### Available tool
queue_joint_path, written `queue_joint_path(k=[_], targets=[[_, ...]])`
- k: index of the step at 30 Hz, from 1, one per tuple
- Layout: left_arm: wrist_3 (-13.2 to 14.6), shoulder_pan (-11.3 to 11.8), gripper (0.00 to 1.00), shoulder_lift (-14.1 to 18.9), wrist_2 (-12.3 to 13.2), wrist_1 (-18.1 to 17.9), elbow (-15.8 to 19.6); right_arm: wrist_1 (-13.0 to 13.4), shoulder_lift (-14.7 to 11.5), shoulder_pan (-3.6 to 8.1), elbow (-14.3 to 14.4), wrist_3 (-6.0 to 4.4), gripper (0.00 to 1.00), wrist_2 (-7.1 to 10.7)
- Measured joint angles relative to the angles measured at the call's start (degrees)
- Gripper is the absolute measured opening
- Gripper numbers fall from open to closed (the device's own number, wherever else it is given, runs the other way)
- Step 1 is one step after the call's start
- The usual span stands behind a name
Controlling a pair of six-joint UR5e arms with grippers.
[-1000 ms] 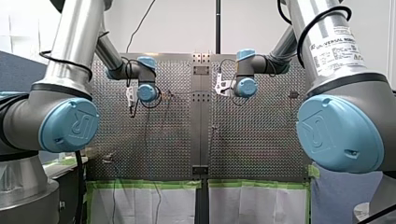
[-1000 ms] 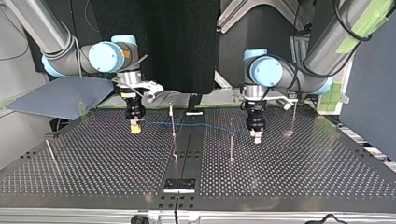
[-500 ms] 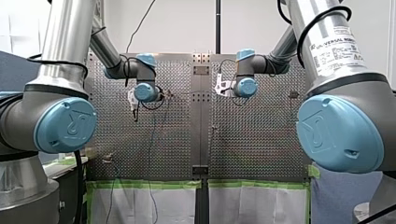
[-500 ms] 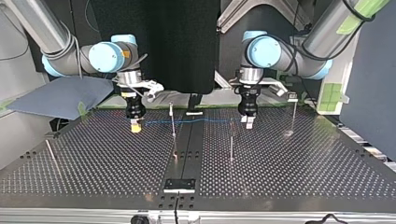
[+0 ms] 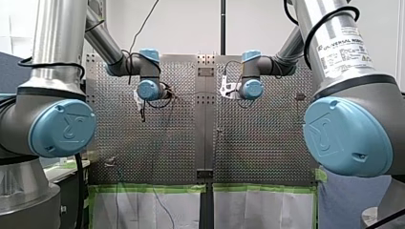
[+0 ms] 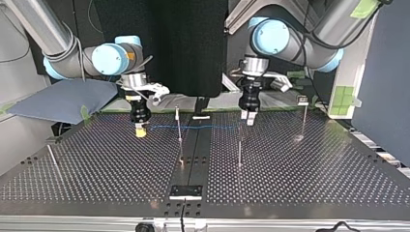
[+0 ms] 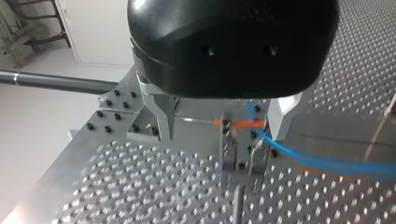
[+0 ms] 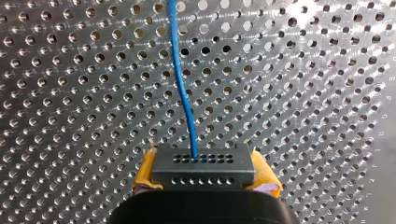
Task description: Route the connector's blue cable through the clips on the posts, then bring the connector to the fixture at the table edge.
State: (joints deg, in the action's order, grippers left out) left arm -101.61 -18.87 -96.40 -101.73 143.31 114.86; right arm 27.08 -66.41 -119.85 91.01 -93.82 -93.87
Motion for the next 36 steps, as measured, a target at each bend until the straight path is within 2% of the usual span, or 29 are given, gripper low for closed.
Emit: queue_joint_path(k=[5,9,21,36], targets=[[-1.64,-1.57,1.00,-0.05,0.00,0.33,0.11,-0.01,0.00,-0.01,0.00,0.01,0.00,0.00],[-2.05,-2.14,1.00,-0.06,-1.13,0.48,0.00,-0.07,0.00,-0.01,0.00,0.02,0.00,0.00],[1.47,-2.39,1.00,-0.05,-6.66,1.86,-0.11,-0.23,0.01,-0.05,0.00,-0.02,0.00,0.13],[2.03,-2.84,1.00,-0.09,-7.38,1.91,-0.05,-0.82,0.00,-0.05,0.02,-0.03,0.00,0.24]])
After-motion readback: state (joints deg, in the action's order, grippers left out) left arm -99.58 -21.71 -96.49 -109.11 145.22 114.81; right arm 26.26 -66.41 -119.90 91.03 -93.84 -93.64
